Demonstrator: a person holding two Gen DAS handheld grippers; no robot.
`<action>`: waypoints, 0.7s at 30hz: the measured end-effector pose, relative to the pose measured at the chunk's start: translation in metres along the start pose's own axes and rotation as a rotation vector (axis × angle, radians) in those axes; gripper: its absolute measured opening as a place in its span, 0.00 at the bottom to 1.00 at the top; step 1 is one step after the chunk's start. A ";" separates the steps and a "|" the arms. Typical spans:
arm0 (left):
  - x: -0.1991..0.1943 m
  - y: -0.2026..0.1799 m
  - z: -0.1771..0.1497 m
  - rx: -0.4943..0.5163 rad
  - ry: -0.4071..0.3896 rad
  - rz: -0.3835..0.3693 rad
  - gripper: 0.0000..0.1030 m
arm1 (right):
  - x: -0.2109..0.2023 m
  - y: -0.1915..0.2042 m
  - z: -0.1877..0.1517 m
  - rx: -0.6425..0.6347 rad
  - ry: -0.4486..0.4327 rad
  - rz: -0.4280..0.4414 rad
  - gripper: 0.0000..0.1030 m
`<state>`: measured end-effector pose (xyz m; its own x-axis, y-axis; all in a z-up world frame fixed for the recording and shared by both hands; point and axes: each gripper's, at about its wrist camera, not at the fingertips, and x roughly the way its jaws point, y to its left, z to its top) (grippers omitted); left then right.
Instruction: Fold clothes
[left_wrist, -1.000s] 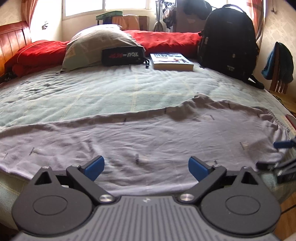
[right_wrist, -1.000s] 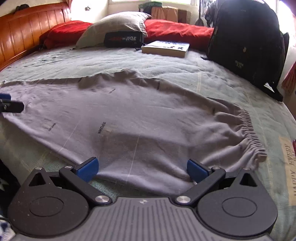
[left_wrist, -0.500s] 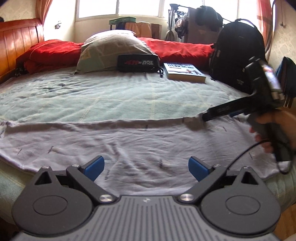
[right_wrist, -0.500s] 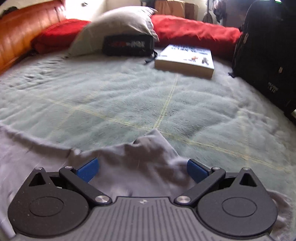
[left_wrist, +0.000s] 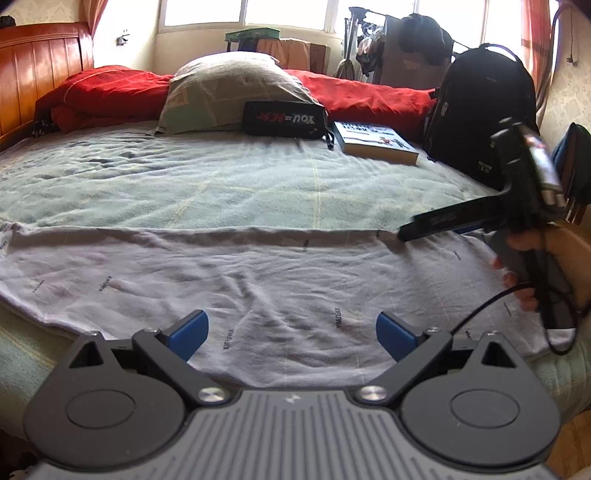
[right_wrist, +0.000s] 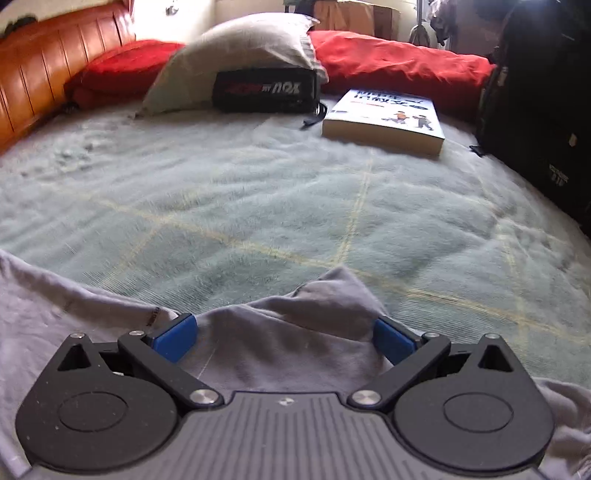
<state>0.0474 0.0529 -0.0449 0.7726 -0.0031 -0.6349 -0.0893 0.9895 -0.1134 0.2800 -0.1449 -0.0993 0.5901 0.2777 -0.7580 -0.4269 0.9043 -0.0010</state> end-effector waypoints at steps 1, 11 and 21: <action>0.002 0.000 0.000 -0.002 0.012 -0.006 0.94 | 0.001 0.002 0.000 -0.012 0.000 -0.007 1.00; -0.003 0.003 0.001 -0.025 -0.018 -0.031 0.94 | -0.098 -0.017 -0.054 -0.082 -0.065 0.088 1.00; 0.025 -0.031 -0.011 0.160 -0.023 0.000 0.94 | -0.099 -0.027 -0.121 -0.027 -0.095 0.078 1.00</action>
<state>0.0624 0.0209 -0.0652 0.7869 -0.0018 -0.6170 0.0105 0.9999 0.0104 0.1501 -0.2360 -0.1037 0.6159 0.3774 -0.6915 -0.4915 0.8701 0.0372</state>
